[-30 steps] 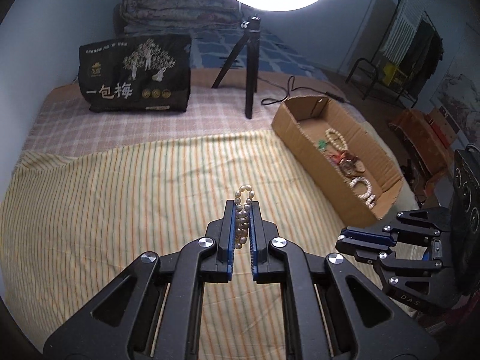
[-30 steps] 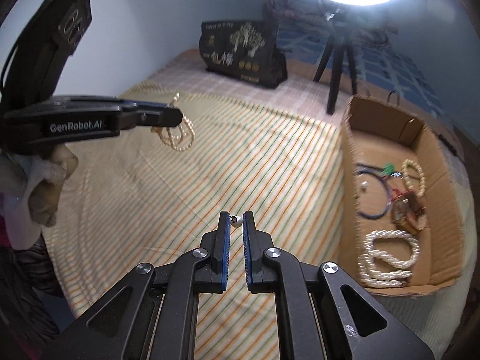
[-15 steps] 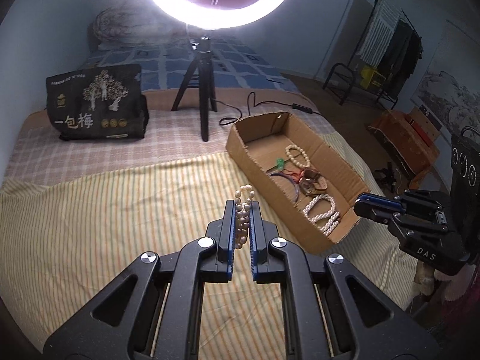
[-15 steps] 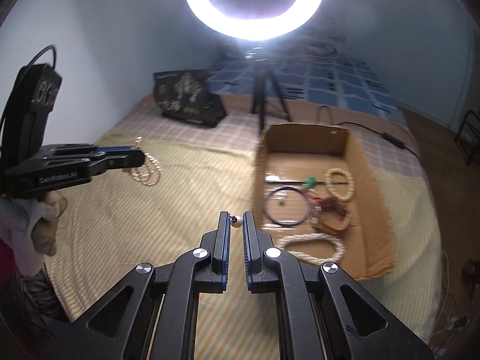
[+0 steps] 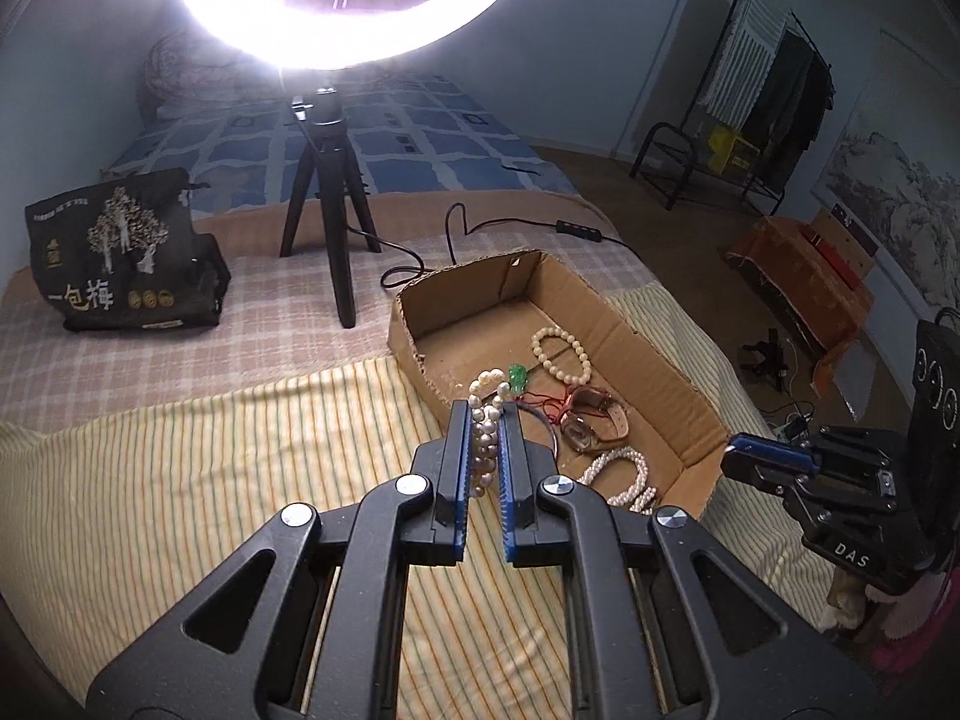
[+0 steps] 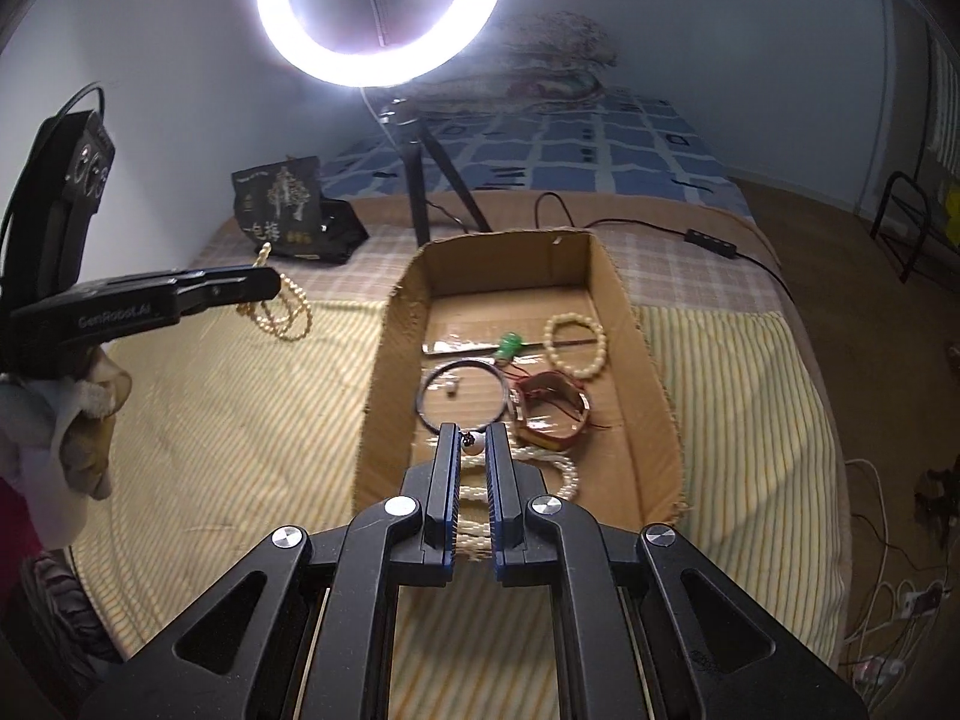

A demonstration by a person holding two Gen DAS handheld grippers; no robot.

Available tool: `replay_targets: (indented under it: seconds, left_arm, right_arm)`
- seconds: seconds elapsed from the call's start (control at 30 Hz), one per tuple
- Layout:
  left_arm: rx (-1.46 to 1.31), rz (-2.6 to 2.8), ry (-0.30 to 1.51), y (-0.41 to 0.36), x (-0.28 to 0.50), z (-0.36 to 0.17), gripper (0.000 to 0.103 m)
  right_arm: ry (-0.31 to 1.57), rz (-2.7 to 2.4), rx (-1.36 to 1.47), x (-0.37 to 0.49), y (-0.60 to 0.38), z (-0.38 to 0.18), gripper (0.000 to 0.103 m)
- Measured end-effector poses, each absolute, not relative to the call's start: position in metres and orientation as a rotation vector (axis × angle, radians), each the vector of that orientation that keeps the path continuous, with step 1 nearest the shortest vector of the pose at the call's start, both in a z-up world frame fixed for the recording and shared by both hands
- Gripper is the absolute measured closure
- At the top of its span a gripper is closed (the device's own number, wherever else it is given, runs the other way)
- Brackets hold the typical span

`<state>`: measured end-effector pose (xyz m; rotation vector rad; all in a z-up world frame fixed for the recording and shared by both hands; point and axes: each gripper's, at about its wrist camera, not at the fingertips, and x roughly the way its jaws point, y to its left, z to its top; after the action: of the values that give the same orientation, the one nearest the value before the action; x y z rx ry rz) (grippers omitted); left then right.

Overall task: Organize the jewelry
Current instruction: 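Carry the pearl strand in the left tool while the right tool carries the earring over the box, then open the left tool to drop the strand while the right tool drops the earring into the box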

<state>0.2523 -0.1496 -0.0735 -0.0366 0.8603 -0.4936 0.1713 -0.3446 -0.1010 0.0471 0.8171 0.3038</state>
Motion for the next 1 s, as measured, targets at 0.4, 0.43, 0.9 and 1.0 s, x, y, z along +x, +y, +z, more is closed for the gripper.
replay_targets:
  seconds: [0.4, 0.43, 0.9, 1.0]
  left_arm:
    - [-0.024, -0.509, 0.871, -0.179, 0.283, -0.086, 0.097]
    - [-0.022, -0.512, 0.870, -0.181, 0.284, -0.087, 0.097]
    - [0.012, -0.517, 0.864, -0.201, 0.292, -0.095, 0.097]
    - [0.010, -0.512, 0.862, -0.201, 0.292, -0.095, 0.097]
  right_arm:
    - [0.843, 0.294, 0.060, 0.183, -0.357, -0.115, 0.096]
    - [0.846, 0.295, 0.058, 0.184, -0.357, -0.116, 0.096]
    - [0.867, 0.293, 0.058, 0.192, -0.364, -0.132, 0.096]
    - [0.867, 0.295, 0.057, 0.192, -0.364, -0.132, 0.096]
